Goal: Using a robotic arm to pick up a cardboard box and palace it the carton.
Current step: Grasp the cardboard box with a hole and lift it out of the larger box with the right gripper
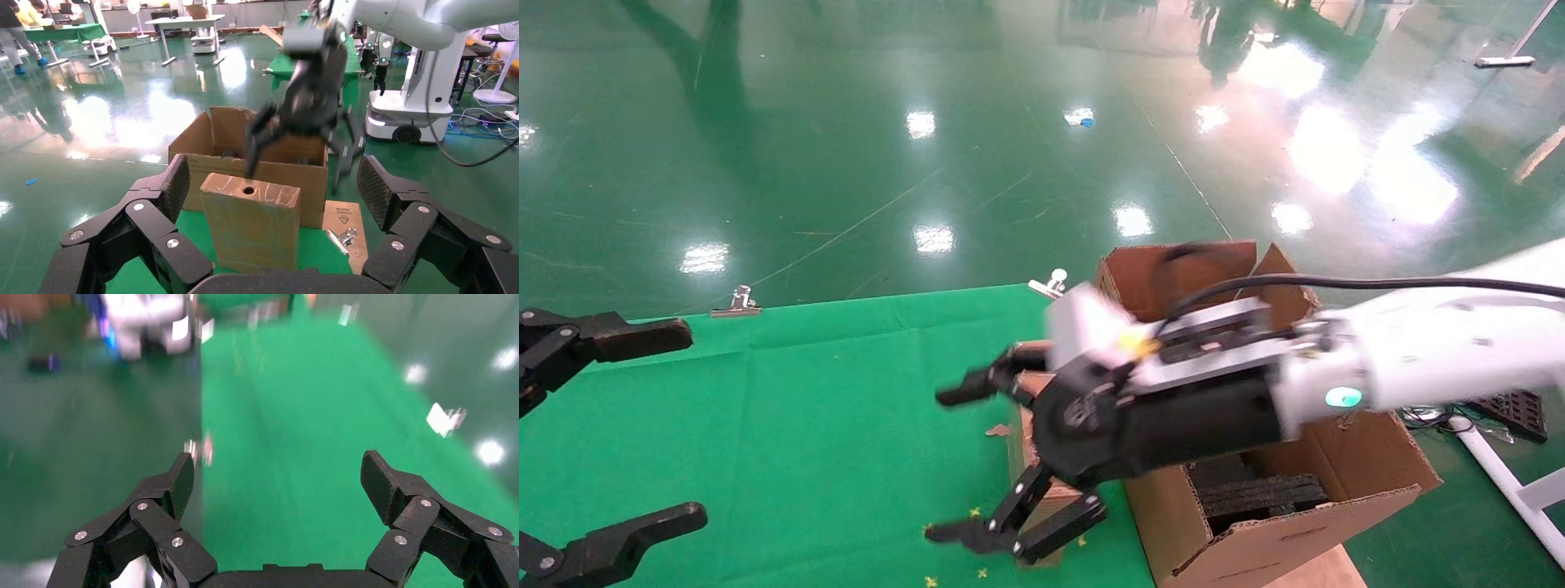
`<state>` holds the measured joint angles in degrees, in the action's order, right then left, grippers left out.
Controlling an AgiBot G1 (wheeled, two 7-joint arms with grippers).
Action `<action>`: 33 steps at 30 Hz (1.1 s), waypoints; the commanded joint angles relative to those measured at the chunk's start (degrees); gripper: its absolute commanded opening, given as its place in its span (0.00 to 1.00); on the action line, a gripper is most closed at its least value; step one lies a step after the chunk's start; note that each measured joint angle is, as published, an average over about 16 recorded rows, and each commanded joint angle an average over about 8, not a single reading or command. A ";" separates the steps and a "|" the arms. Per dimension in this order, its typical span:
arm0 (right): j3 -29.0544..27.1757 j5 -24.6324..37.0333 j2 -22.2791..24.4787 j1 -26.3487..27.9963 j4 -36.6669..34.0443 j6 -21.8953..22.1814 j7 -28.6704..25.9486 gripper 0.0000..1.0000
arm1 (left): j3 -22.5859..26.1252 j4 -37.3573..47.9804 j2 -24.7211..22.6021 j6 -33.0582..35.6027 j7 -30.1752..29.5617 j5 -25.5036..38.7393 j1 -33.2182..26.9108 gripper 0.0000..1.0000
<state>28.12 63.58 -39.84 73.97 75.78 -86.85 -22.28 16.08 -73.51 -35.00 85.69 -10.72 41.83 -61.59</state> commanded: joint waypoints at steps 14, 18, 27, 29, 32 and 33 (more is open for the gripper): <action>29.59 22.26 -10.22 33.13 0.64 -4.77 -18.50 1.00 | 0.07 0.01 0.03 -0.02 0.03 -0.04 -0.02 1.00; 40.24 21.22 -11.12 42.46 0.83 -4.74 -21.84 1.00 | 0.09 0.01 0.03 -0.03 0.04 -0.06 -0.02 1.00; 57.59 18.17 -13.98 51.95 1.24 -3.34 -25.29 1.00 | 0.12 0.01 0.05 -0.05 0.06 -0.08 -0.03 1.00; 59.52 17.87 -14.50 52.44 1.28 -2.92 -25.75 1.00 | 0.13 0.01 0.05 -0.05 0.07 -0.09 -0.03 1.00; 61.47 17.67 -15.15 52.91 1.33 -2.29 -26.48 1.00 | 0.15 0.01 0.06 -0.06 0.07 -0.10 -0.03 1.00; 61.94 17.58 -15.33 53.01 1.34 -2.08 -26.71 1.00 | 0.15 0.01 0.06 -0.06 0.08 -0.10 -0.04 1.00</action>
<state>89.46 81.03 -54.99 126.74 77.05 -88.93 -49.05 16.23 -73.50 -34.94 85.63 -10.64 41.73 -61.63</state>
